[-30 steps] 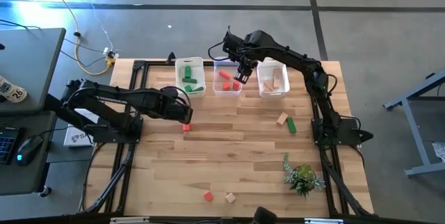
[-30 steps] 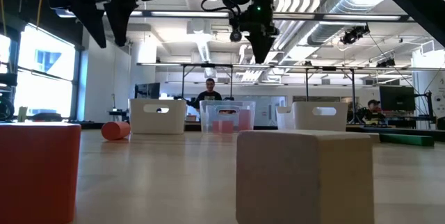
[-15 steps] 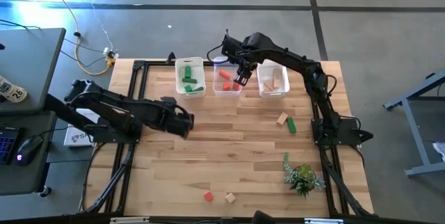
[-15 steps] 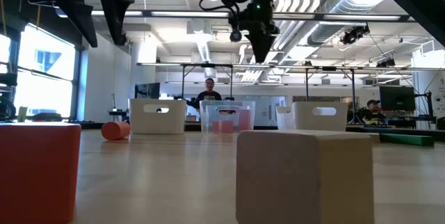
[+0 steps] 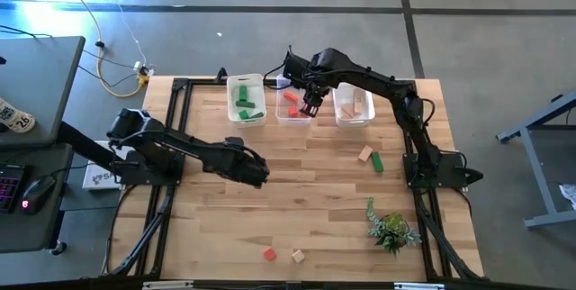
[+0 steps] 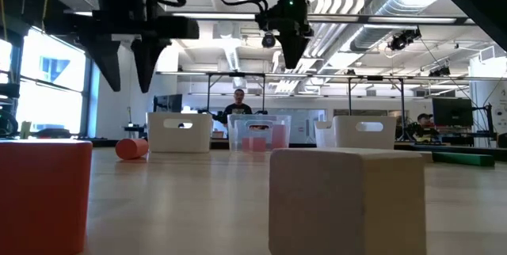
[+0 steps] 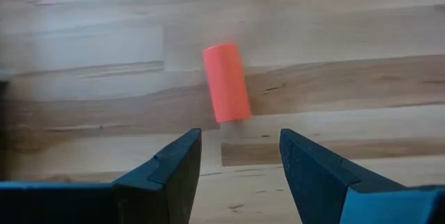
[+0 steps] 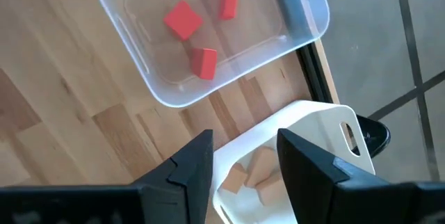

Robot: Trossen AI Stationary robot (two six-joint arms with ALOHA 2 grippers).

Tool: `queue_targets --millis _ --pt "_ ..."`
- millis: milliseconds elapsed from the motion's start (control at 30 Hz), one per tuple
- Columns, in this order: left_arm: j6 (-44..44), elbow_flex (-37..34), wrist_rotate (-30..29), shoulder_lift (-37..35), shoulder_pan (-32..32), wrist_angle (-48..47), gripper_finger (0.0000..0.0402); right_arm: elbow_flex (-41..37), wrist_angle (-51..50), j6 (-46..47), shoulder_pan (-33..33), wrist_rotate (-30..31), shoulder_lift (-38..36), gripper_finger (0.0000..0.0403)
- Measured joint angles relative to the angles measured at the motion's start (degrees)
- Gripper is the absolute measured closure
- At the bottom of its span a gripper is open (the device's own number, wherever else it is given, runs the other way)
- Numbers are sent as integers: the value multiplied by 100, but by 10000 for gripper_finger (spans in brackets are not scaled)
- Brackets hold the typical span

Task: Sort & place blocks by color
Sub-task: Put the orange block into the transparent bin

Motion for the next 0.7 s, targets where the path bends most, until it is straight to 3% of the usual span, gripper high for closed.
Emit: queue_targets --millis 467,700 --pt "-285 0 152 604 292 230 218 -2 -1 0 319 1 0 256" --pt "60 2 259 773 490 319 218 -2 5 -2 364 35 0 256"
